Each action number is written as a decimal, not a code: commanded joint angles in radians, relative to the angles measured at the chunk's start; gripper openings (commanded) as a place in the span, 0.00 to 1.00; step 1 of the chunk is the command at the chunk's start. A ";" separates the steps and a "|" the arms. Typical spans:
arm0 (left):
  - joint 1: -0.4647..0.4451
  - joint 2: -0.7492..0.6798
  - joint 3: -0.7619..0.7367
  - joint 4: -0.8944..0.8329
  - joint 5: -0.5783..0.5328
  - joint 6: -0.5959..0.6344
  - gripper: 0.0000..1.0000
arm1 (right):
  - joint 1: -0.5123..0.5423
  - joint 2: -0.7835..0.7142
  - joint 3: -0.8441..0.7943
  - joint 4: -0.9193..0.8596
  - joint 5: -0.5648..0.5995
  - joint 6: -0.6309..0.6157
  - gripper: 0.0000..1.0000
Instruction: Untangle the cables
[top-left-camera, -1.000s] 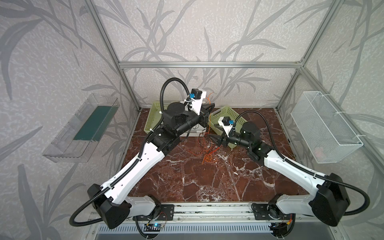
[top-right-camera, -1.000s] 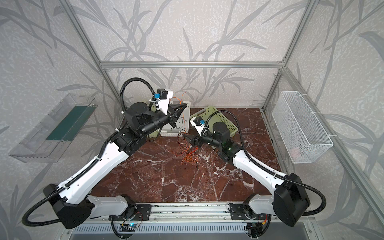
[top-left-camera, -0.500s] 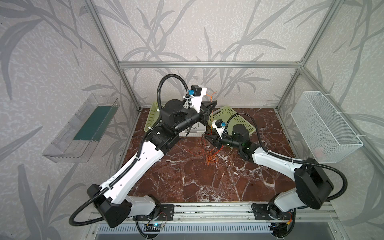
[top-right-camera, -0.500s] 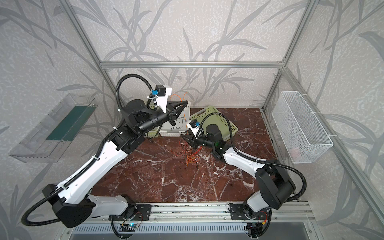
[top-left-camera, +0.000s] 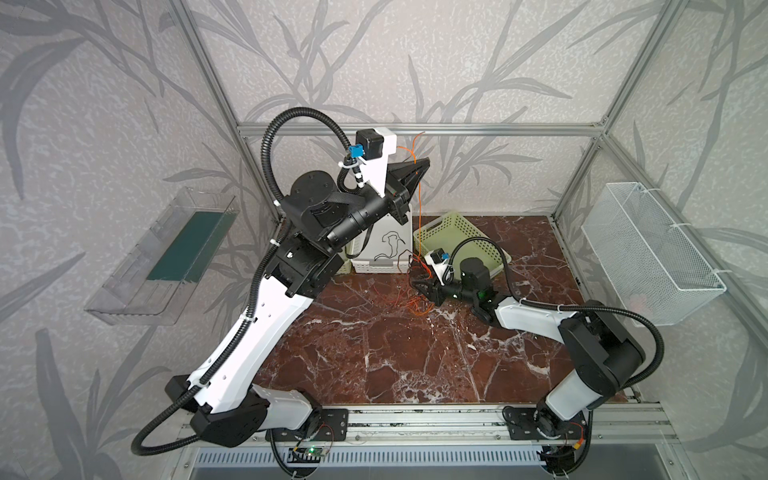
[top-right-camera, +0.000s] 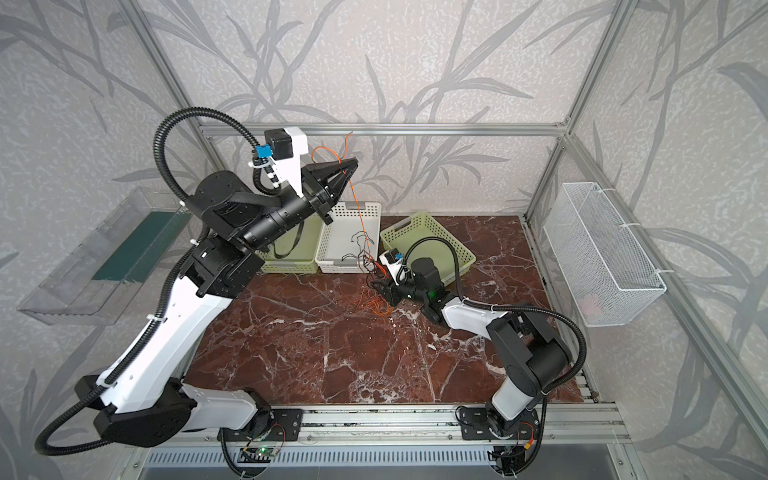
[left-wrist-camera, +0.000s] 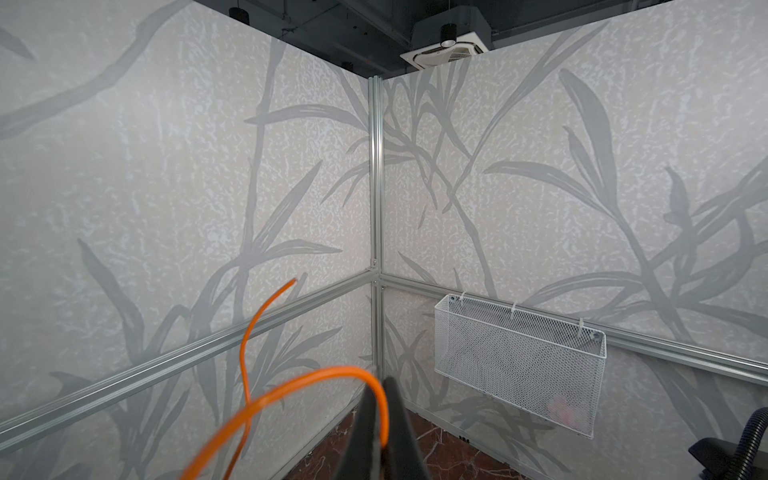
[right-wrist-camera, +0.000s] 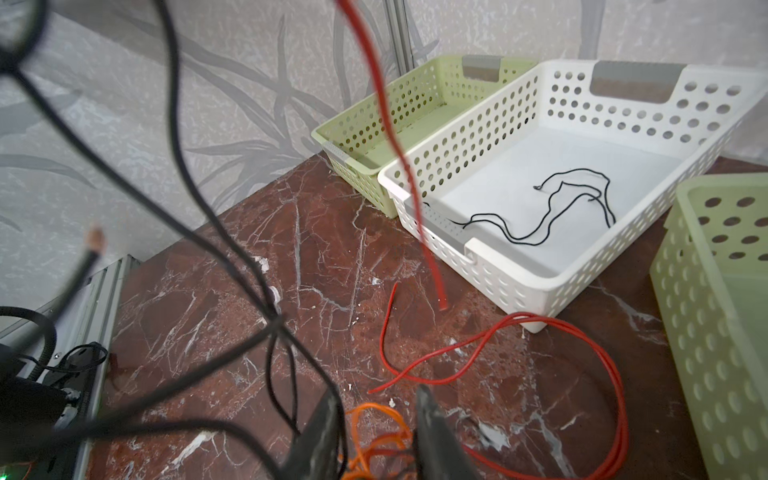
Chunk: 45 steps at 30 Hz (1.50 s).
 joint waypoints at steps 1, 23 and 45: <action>0.005 0.012 0.054 -0.017 -0.010 0.048 0.00 | -0.015 0.026 -0.012 0.033 -0.006 0.041 0.27; 0.195 0.023 0.253 -0.081 -0.071 0.054 0.00 | -0.063 0.047 0.075 -0.237 0.107 0.014 0.21; 0.507 -0.587 -1.149 0.293 -0.026 -0.368 0.00 | -0.062 -0.226 0.111 -0.612 0.149 -0.061 0.08</action>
